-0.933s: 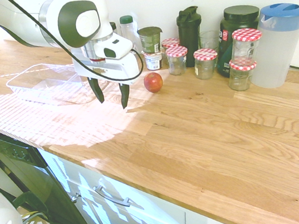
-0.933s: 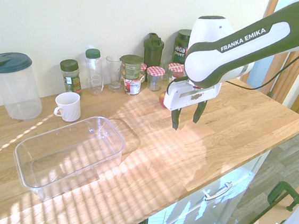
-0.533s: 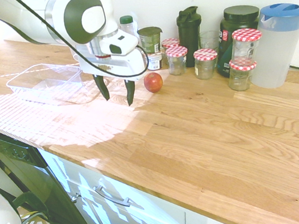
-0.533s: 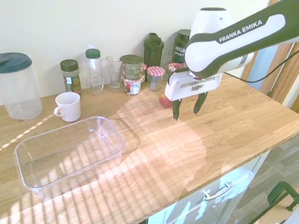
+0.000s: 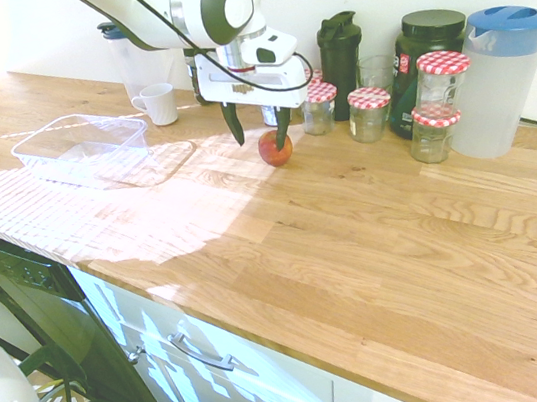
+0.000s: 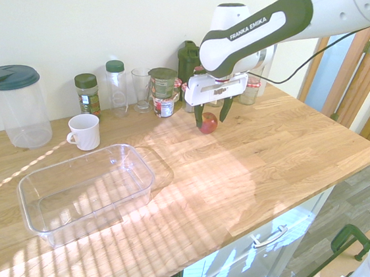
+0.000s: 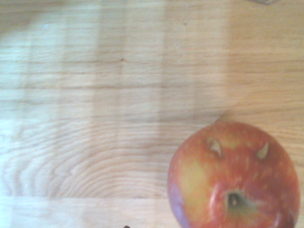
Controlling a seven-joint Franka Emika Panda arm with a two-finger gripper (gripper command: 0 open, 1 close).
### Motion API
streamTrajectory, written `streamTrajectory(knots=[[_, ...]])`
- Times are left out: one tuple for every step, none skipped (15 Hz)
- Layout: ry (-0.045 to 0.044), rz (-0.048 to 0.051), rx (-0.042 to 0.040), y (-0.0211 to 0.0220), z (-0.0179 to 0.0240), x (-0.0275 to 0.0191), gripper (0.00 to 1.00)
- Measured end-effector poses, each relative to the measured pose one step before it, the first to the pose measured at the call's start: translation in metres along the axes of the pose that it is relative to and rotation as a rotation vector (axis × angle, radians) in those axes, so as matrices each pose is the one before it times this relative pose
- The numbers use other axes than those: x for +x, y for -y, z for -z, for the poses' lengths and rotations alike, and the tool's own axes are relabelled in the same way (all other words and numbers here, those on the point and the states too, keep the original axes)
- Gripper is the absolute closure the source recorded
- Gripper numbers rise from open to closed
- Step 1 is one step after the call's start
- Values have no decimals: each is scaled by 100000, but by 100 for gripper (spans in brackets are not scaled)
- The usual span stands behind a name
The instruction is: Put the apple into the container
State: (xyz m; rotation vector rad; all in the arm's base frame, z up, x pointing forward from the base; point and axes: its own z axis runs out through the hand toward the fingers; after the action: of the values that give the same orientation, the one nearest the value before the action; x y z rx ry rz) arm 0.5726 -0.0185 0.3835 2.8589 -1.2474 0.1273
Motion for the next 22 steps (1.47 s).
streamTrajectory(knots=[[169, -5, -739, 372, -624, 617, 0], [125, 7, -608, 336, -594, 525, 0], [217, 328, -560, 410, -572, 264, 0], [221, 290, -411, 370, -470, 146, 100], [145, 288, -241, 301, -393, 48, 100], [60, 178, -125, 176, -268, 17, 100], [-9, -2, -64, 92, -112, 73, 100], [-117, -35, 4, 56, -2, 80, 100], [3, 63, -100, 62, -41, 2, 100], [240, 59, -346, 15, -188, -34, 100], [250, 143, -295, 58, -194, -71, 100], [255, 110, -215, 60, -197, -63, 100], [219, 127, -115, 80, -139, -82, 100], [108, -8, 64, 43, -18, -43, 100], [69, 6, 86, 45, 9, -43, 100], [-6, -57, 24, -14, 16, 13, 100], [-1, -59, 6, -22, 26, 15, 100], [45, -112, 116, -12, 78, -3, 100], [169, -301, 634, 26, 385, -69, 100], [257, 287, 1273, 134, 983, -275, 100], [260, 914, 1945, 346, 1642, -619, 100], [747, 1628, 2271, 651, 2331, -1164, 100]])
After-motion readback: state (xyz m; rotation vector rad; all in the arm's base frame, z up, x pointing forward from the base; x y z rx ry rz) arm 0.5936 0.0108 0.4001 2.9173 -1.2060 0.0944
